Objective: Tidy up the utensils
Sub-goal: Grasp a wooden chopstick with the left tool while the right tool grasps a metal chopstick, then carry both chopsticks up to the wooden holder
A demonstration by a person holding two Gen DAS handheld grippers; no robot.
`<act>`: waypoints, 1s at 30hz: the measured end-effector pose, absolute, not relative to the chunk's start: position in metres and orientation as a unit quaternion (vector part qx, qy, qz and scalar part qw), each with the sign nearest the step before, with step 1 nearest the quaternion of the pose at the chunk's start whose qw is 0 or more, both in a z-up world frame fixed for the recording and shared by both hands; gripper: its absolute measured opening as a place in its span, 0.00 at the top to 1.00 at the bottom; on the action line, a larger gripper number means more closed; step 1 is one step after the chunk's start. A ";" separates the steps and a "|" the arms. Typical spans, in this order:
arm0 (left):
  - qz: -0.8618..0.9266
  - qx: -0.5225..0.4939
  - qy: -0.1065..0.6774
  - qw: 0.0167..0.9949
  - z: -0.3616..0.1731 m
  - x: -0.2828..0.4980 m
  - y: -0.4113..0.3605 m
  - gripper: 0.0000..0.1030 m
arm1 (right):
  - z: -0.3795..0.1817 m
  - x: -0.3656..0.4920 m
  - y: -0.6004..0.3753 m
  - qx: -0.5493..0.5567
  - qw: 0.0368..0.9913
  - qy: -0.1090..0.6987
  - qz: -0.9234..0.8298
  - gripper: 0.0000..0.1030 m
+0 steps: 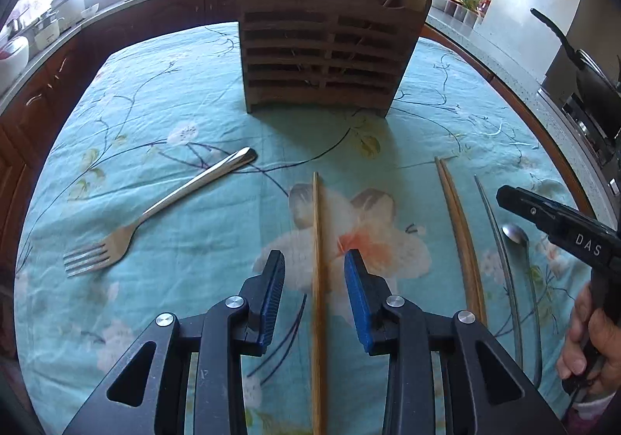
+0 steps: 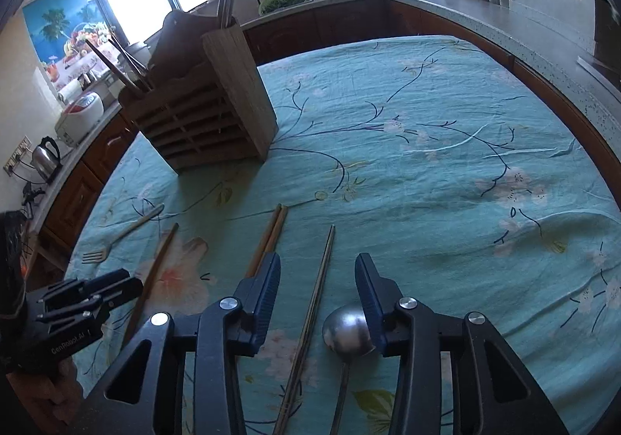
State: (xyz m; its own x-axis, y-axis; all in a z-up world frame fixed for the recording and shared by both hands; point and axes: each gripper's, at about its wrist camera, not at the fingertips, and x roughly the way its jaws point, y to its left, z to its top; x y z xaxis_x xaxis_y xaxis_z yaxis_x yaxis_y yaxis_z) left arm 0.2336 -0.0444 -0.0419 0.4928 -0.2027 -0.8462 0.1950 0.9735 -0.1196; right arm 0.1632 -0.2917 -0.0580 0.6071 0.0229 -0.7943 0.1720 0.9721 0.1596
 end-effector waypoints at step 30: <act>-0.164 -0.093 0.408 0.893 0.010 0.203 0.003 0.97 | 0.008 0.145 -0.277 0.137 0.916 0.377 0.011 0.96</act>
